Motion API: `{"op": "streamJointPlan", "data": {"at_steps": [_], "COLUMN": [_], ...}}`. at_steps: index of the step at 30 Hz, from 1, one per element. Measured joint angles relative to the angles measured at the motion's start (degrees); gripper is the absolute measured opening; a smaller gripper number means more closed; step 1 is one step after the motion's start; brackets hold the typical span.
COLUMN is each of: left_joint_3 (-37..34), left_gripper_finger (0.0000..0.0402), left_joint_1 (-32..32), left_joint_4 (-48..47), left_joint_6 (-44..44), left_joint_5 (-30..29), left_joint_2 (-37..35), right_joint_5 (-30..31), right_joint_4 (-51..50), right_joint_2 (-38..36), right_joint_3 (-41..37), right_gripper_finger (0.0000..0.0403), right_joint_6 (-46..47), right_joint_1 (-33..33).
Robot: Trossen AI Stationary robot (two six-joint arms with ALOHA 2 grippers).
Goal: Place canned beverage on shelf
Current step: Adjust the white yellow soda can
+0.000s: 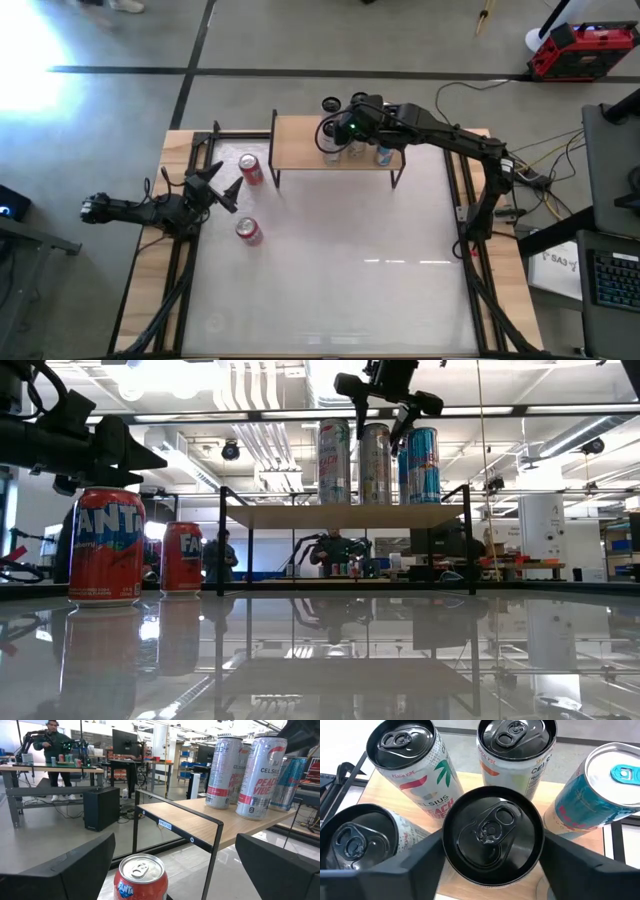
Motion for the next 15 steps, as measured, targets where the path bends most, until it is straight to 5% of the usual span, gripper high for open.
{"op": "streamJointPlan", "data": {"at_steps": [3, 15], "left_joint_3": [0.0, 0.0], "left_gripper_finger": [0.0398, 0.0398], "left_joint_1": [0.01, 0.0], "left_joint_4": [0.0, 0.0], "left_joint_6": [0.0, 0.0], "left_joint_5": [0.0, 0.0], "left_joint_2": [0.0, 0.0], "right_joint_5": [0.01, -1.06], "right_joint_4": [-0.23, -1.88], "right_joint_2": [0.0, -0.11], "right_joint_3": [0.0, 0.09], "right_gripper_finger": [0.0235, 0.0256], "right_joint_6": [-0.06, 1.0], "right_joint_1": [0.12, 0.61]}}
